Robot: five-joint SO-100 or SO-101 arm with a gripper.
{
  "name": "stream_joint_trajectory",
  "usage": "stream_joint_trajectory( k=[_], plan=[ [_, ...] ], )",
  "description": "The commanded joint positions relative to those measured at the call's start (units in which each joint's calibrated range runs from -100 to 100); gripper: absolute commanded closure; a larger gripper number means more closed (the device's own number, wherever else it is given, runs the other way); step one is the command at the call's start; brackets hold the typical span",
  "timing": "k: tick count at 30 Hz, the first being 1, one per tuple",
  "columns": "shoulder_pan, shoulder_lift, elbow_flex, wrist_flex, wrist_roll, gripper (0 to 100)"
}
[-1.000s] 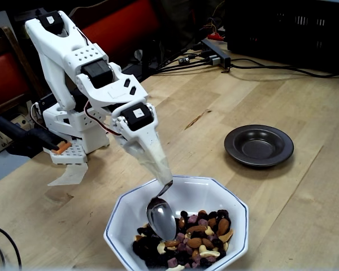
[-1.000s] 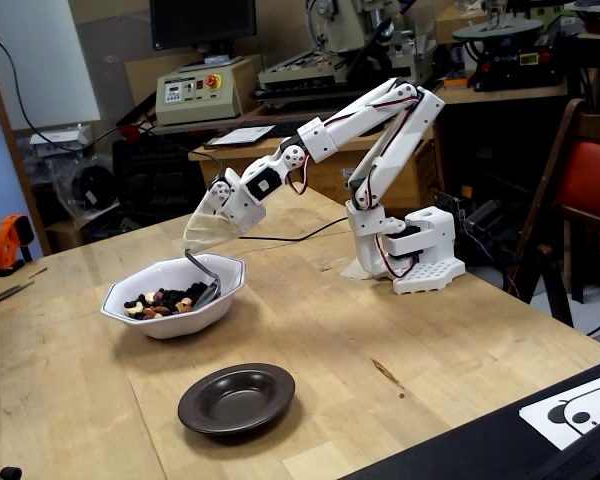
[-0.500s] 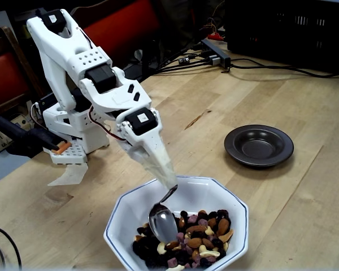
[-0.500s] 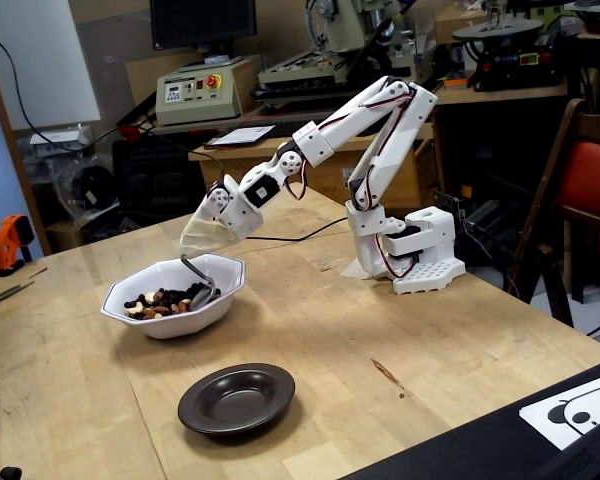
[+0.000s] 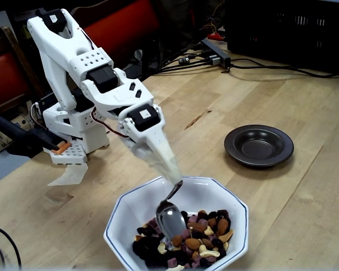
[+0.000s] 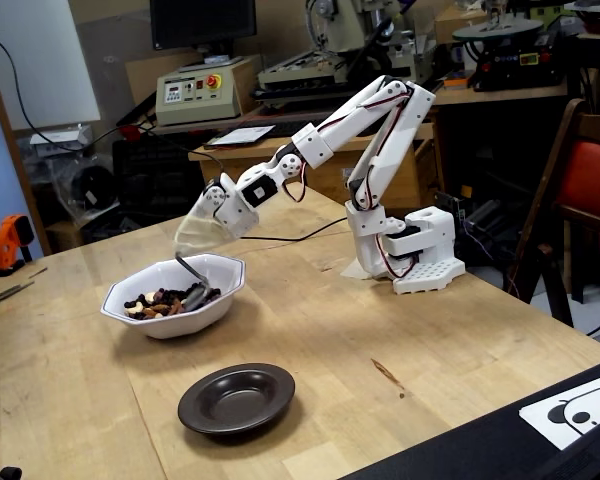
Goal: Use spoon to transfer food from the white bowl to brown plate
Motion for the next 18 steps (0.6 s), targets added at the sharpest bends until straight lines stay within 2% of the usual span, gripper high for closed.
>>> stream_joint_trajectory(
  k=[1,18],
  plan=[
    [-0.39,-0.37,-0.87,-6.17,0.0,97],
    [-0.39,-1.05,5.68,-9.1,0.2,97]
  ],
)
